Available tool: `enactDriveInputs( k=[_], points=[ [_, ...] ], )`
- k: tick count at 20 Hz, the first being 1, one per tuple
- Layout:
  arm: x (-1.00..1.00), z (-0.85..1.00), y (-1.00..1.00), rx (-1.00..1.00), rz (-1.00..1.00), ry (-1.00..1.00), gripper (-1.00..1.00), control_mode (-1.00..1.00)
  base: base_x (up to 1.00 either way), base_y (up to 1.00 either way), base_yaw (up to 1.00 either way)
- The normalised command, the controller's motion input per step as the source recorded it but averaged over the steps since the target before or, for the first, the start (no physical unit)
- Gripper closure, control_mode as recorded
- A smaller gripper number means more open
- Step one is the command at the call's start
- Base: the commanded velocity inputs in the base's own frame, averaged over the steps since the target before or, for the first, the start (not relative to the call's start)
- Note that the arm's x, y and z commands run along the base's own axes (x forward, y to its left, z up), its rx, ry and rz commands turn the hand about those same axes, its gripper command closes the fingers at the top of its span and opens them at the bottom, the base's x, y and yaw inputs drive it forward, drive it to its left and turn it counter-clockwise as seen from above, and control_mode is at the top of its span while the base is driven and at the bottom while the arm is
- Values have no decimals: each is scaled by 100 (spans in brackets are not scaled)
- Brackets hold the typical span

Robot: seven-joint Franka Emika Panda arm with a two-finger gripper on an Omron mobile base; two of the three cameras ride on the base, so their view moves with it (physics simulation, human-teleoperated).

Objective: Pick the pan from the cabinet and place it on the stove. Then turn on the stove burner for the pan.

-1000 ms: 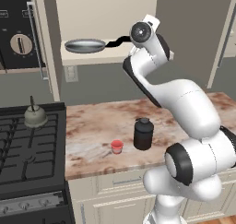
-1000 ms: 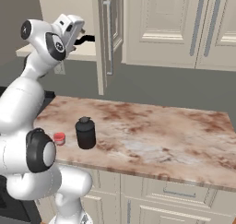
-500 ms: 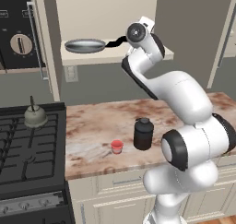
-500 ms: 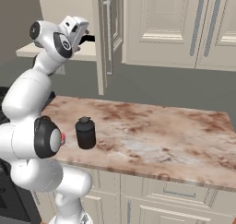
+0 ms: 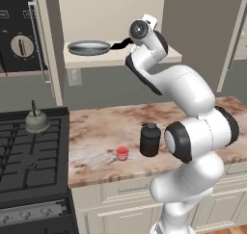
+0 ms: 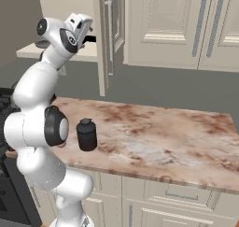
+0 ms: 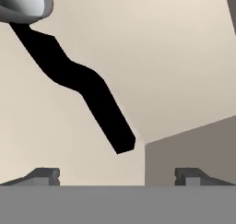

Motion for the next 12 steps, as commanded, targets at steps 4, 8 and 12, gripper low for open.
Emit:
enactDriveInputs(
  k=[4, 8, 12],
  points=[
    [42, -2, 9, -2, 0, 2, -100, -100, 0, 0, 0],
    [37, -8, 8, -2, 0, 3, -100, -100, 0, 0, 0],
    [31, -19, 5, -2, 0, 2, -100, -100, 0, 0, 0]
  ],
)
